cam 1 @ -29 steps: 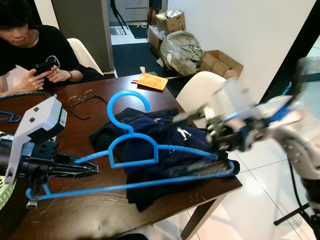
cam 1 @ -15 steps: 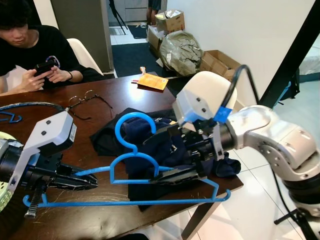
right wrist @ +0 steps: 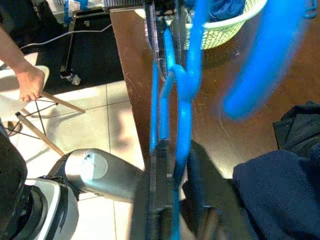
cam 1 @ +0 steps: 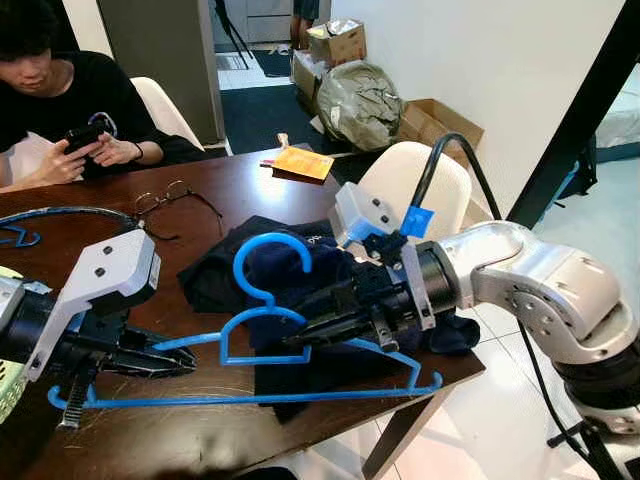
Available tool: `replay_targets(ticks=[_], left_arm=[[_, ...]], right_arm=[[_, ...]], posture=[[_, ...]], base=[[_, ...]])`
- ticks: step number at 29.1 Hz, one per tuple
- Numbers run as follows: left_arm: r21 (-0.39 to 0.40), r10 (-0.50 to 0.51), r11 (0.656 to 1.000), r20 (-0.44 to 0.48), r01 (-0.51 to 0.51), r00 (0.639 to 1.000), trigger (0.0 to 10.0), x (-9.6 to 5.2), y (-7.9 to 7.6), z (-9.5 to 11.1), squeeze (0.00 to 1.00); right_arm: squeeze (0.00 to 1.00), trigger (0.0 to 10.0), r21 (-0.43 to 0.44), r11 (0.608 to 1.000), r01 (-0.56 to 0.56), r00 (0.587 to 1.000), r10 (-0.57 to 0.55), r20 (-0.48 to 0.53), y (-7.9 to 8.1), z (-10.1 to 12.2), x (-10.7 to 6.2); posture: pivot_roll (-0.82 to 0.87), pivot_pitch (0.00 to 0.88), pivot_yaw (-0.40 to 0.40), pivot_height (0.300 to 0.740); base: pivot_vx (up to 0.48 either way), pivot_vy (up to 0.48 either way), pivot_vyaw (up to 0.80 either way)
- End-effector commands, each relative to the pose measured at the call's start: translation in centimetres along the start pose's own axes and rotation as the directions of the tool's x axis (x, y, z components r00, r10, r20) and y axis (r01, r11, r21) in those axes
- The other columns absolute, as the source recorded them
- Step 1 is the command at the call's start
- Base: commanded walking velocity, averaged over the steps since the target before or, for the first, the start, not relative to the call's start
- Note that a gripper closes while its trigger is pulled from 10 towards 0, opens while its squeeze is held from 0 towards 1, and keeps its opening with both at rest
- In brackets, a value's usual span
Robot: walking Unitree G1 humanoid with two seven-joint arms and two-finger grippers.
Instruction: Hang hanger
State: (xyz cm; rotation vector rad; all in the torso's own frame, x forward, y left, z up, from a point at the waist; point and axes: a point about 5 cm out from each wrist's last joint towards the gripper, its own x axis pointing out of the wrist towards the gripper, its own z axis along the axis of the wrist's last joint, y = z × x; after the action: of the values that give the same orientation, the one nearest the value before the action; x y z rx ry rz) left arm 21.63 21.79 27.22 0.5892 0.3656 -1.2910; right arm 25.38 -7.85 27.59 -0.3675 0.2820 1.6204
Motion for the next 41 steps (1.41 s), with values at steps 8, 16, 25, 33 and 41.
replay_targets(ticks=[8, 16, 25, 33, 41], left_arm=[[0.073, 0.063, 0.995, 0.011, -0.064, 0.998, 10.0, 0.6, 0.9, 0.5, 0.00], [0.000, 0.037, 0.999, 0.254, -0.038, 0.966, 10.0, 1.8, 0.6, 2.4, 1.00], [-0.228, 0.334, 0.939, 0.441, -0.256, 0.833, 10.0, 1.5, 1.3, 1.8, 1.00], [-0.614, 0.801, 0.580, 0.307, -0.536, 0.515, 10.0, 2.2, 1.9, -2.5, 1.00], [-0.726, 0.945, 0.256, 0.050, -0.638, 0.322, 10.0, 7.2, 0.6, -3.8, 0.00]], right_arm=[[0.00, 0.0, -0.019, 0.999, -0.033, 0.999, 0.032, -0.042, 0.9, -0.1, 1.0], [0.00, 0.0, -0.013, 0.998, 0.060, 0.998, -0.060, -0.035, -0.2, -0.6, 1.1], [0.00, 0.0, 0.101, 0.919, 0.381, 0.923, -0.384, 0.020, -3.9, -2.2, -1.2], [0.00, 0.0, 0.294, 0.685, 0.667, 0.701, -0.710, 0.064, -6.2, -4.0, -5.4], [0.00, 10.0, 0.539, 0.377, 0.753, 0.411, -0.909, 0.061, -6.0, -6.2, -4.3]], posture=[[0.07, 0.037, -0.006, 0.735], [0.07, 0.036, -0.007, 0.735], [0.09, 0.036, -0.015, 0.735], [0.10, 0.039, -0.031, 0.735], [0.09, 0.055, -0.033, 0.735]], base=[[0.000, 0.000, 0.00], [0.000, 0.000, 0.00], [0.000, 0.000, 0.00], [0.000, 0.000, 0.00], [0.000, 0.000, 0.00]])
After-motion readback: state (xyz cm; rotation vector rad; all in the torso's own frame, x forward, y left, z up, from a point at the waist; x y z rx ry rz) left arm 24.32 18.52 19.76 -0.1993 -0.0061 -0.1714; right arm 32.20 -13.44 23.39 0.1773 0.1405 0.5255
